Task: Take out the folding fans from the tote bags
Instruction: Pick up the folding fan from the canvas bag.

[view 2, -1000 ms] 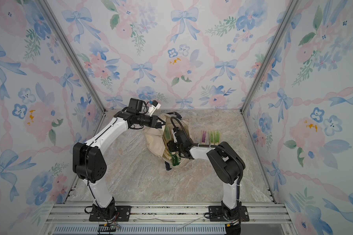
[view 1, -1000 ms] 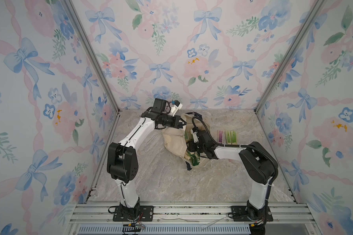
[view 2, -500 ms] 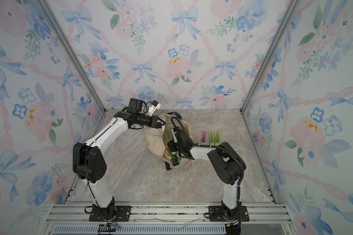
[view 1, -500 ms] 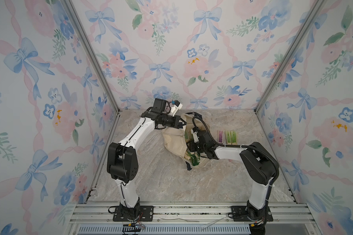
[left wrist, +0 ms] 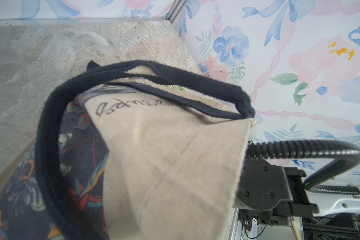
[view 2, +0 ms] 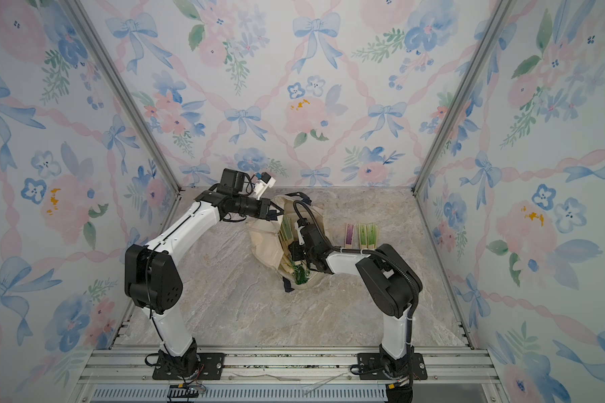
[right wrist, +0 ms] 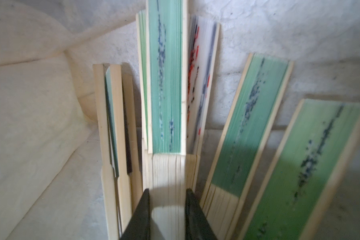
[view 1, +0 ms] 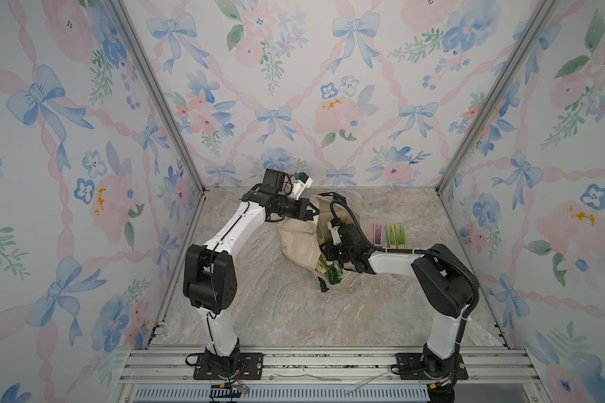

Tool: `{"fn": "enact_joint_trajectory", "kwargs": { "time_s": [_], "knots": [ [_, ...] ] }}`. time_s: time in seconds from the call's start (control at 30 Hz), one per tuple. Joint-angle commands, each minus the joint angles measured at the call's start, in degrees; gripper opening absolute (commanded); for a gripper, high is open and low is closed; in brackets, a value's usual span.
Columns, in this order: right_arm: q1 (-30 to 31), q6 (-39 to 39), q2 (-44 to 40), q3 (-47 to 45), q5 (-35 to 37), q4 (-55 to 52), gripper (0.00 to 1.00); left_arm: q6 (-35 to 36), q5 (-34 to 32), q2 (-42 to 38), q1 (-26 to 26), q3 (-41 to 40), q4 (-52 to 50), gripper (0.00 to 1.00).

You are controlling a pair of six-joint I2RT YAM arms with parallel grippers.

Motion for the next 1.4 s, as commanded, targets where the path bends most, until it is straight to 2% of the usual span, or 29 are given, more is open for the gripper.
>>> {"fn": "enact_joint_trajectory", "kwargs": {
  "time_s": [0.0, 0.4, 0.8, 1.1, 1.37],
  "knots": [
    [-0.5, 0.1, -3.1, -1.3, -0.3, 0.6, 0.19, 0.4, 1.4, -2.3, -0.3, -0.6, 1.5, 0.0],
    [-0.6, -3.1, -10.5, -10.5, -1.8, 6.9, 0.17, 0.2, 1.4, -1.8, -0.1, 0.6, 1.5, 0.0],
    [-0.1, -6.2, -22.6, -24.1, -4.2, 13.4, 0.16, -0.3, 1.8, -0.9, 0.1, 1.4, 1.6, 0.0],
    [0.6, -9.8, -25.7, -26.5, -4.7, 15.7, 0.12, -0.2, 2.3, -0.8, -0.1, 1.1, 1.6, 0.0],
    [1.5, -13.0, -30.5, -28.7, -3.9, 15.9, 0.04, 0.0, 2.3, -0.9, 0.2, 0.8, 1.6, 0.0]
  ]
}}
